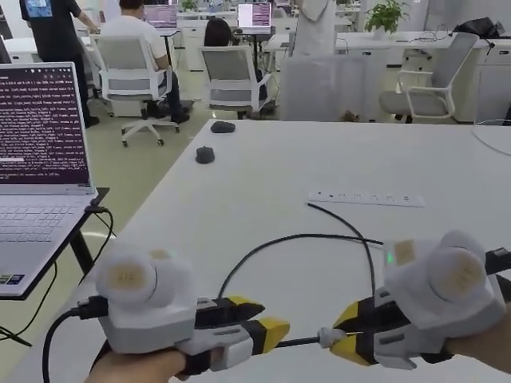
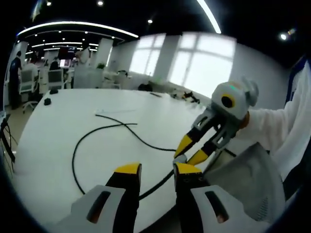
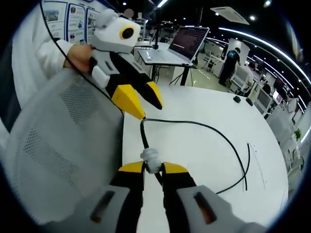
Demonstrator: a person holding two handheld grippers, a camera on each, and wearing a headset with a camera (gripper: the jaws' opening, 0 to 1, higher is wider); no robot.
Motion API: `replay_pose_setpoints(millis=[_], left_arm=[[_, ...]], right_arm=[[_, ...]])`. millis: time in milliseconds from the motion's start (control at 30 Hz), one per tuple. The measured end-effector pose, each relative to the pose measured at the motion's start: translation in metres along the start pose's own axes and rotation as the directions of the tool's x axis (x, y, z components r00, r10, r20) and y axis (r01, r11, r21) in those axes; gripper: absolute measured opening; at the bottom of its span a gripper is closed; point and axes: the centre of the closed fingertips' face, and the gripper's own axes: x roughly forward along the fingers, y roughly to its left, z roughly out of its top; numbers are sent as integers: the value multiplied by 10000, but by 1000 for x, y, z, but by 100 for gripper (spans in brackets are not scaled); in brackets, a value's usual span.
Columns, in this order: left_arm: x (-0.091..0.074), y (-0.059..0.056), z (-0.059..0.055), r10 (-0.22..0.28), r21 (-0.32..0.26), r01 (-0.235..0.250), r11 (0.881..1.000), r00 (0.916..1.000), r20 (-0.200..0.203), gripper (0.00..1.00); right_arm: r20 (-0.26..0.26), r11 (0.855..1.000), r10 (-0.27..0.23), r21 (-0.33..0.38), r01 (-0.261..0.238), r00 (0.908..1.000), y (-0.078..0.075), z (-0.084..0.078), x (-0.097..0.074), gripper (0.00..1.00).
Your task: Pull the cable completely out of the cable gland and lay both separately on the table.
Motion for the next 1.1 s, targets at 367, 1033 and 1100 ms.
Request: replay_pose_setpoints(millis=[367,1033,1100], left_arm=[[6,-36,9,-1658,-194,1669,9858,9849,497,32],[3,-67,11,-3246,-759,3279,9417,9444,525,18],[2,-68,11,-3287,-906,3319,9389,9432,495,16]], right_arm=[[738,9988,-323,-344,350,9968,9,20,-21,12],[999,9737,-598,-2133,800,9932,23,49,-43,13],[959,9687,-681,-2318,888,9931,24,49,-43,13]])
